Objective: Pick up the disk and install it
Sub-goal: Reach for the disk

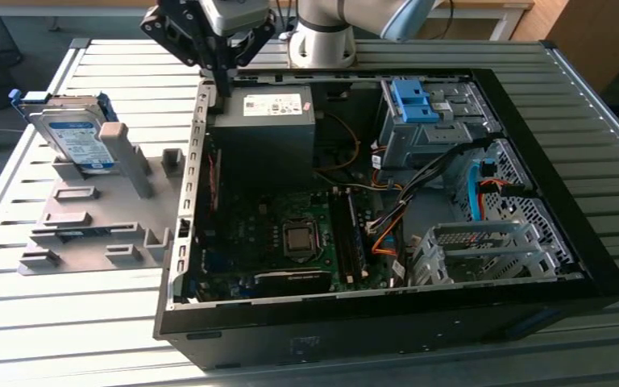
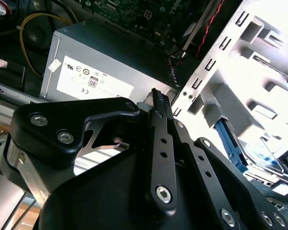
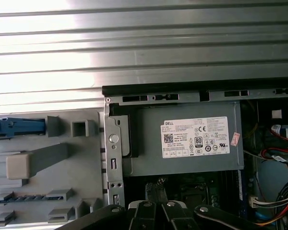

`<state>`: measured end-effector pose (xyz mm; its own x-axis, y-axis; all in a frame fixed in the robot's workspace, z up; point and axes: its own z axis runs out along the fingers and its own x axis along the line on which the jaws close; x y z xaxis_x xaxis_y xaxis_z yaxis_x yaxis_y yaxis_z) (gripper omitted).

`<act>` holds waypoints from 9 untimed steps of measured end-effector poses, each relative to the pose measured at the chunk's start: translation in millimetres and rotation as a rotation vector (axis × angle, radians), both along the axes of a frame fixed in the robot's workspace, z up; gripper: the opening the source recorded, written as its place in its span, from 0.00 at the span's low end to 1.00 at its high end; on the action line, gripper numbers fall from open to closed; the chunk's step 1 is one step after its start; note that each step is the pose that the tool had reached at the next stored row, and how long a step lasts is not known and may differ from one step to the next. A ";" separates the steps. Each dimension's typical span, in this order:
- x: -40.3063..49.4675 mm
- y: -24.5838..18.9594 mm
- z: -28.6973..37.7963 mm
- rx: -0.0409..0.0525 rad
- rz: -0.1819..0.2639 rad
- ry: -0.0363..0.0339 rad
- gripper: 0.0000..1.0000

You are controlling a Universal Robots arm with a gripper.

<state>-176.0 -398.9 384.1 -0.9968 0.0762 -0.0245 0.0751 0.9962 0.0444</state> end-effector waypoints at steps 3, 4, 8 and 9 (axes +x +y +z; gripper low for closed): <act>-1.0 0.0 -0.1 0.0000 0.000 0.0001 0.11; -1.4 0.0 -0.2 0.0000 0.000 0.0000 0.11; -3.5 0.0 -0.3 -0.0001 0.000 0.0001 0.11; -4.1 0.0 -0.4 -0.0001 0.000 0.0001 0.11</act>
